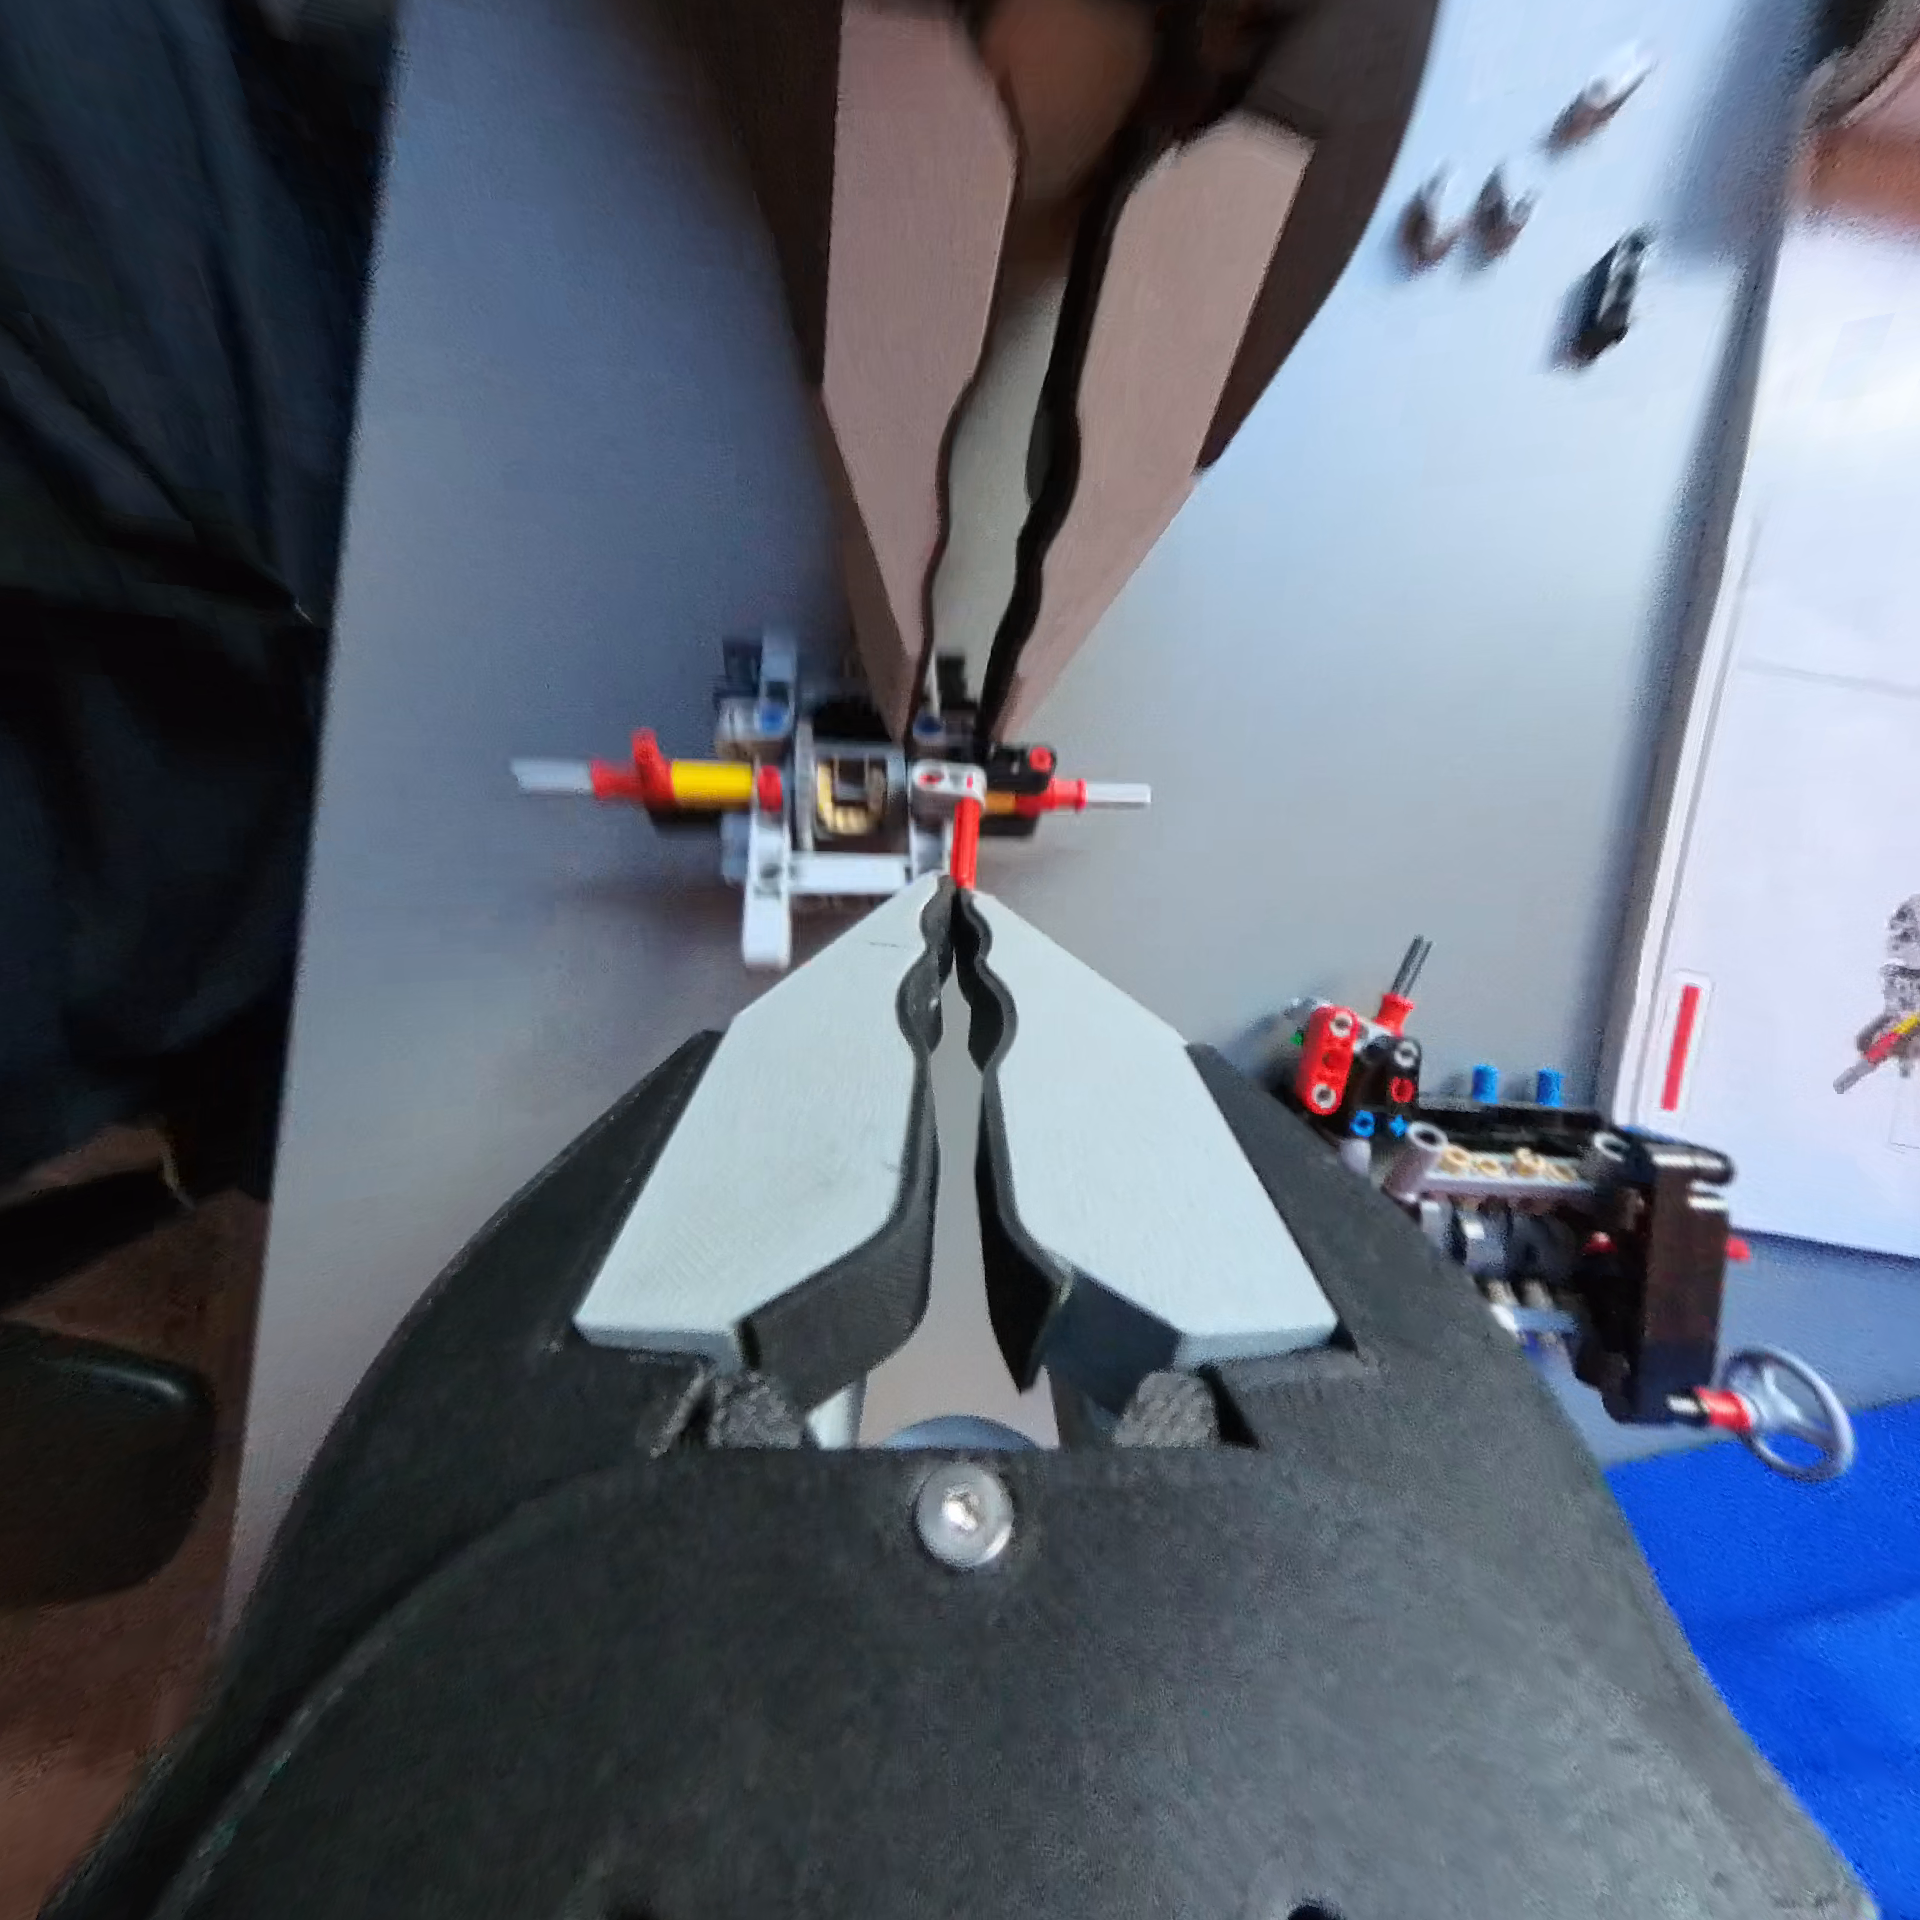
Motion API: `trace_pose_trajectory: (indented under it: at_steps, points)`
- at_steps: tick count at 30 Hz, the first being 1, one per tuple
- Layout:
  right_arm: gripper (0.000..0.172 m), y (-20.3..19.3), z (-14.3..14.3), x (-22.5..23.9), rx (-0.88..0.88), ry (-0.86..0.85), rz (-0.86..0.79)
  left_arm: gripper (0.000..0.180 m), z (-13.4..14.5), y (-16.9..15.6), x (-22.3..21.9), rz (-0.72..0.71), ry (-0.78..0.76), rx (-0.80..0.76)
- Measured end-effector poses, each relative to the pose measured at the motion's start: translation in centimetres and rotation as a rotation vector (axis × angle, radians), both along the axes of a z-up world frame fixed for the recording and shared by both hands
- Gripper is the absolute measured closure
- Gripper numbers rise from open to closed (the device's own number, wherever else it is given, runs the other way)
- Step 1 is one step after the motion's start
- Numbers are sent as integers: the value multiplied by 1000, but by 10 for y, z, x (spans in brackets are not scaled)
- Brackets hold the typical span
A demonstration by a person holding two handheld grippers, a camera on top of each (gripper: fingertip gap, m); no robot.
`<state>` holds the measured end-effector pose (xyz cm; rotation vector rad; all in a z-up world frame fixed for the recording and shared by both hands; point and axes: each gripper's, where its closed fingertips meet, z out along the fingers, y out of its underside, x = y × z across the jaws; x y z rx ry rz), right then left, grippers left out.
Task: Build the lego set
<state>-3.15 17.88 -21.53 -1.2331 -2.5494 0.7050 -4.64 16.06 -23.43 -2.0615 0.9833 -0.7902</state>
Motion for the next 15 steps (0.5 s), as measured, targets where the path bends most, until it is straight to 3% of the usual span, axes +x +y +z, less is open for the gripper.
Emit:
trace_pose_trajectory:
  at_steps: [5, 8, 11, 15]
  points:
    - [172, 1, -20, 13, -88, -101, -29, 169, -4, -3, 6, -21, 35, 12]
    - [172, 3, -26, 19, -295, -52, -105, 169, -5, -5, 8, -33, 63, 43]
    - [153, 6, -12, 14, -457, 124, -166, 169, -5, -6, 8, -36, 68, 51]
    - [149, 2, -26, 16, -399, 142, -163, 169, -5, -4, 8, -27, 62, 47]
